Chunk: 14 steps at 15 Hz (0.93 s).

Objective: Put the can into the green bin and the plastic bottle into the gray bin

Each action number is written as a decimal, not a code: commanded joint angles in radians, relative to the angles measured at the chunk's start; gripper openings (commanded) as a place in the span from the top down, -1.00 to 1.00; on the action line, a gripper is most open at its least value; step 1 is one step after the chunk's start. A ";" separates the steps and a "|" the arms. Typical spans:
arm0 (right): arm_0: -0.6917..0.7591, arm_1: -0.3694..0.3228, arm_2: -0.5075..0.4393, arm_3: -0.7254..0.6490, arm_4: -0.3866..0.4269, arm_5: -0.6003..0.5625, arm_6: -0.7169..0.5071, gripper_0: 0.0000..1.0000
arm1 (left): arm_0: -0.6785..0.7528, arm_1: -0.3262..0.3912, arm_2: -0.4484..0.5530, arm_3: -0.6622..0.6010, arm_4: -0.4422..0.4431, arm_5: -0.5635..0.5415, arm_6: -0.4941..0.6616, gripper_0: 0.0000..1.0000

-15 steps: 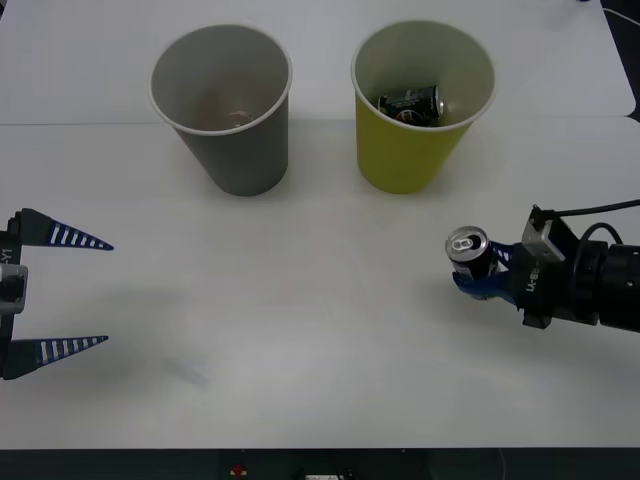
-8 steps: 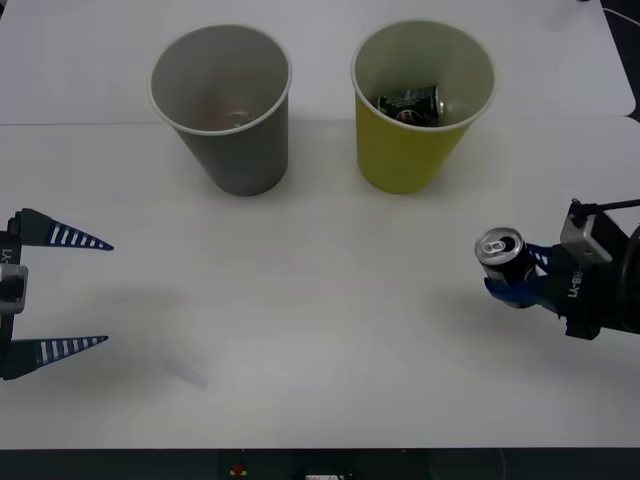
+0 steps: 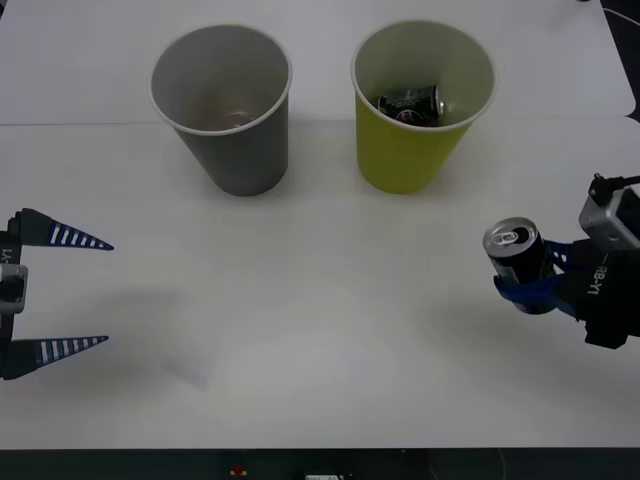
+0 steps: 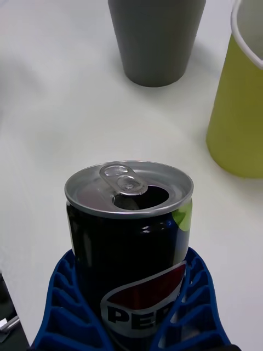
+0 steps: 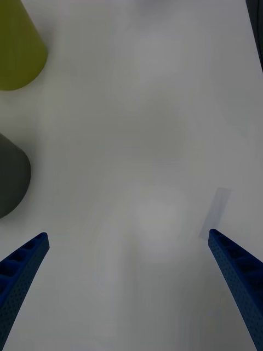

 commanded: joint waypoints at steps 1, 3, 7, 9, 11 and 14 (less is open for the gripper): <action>-0.088 -0.070 0.016 -0.004 0.006 0.001 -0.117 1.00 | 0.000 0.000 0.000 0.000 0.000 0.000 0.000 -1.00; -0.182 -0.121 0.053 -0.003 0.024 0.001 -0.231 1.00 | 0.000 0.000 0.000 0.000 0.000 0.000 0.000 -1.00; -0.343 -0.168 0.100 0.080 0.037 -0.013 -0.311 1.00 | 0.000 0.000 0.000 0.000 0.000 0.000 0.000 -1.00; -0.426 -0.170 0.117 0.140 0.044 -0.047 -0.311 1.00 | 0.000 0.000 0.000 0.000 0.000 0.000 0.000 -1.00; -0.492 -0.170 0.131 0.189 0.044 -0.058 -0.311 1.00 | 0.000 0.000 0.000 0.000 0.000 0.000 0.000 -1.00; -0.587 -0.170 0.161 0.272 0.054 -0.058 -0.312 1.00 | 0.000 0.000 0.000 0.000 0.000 0.000 0.000 -1.00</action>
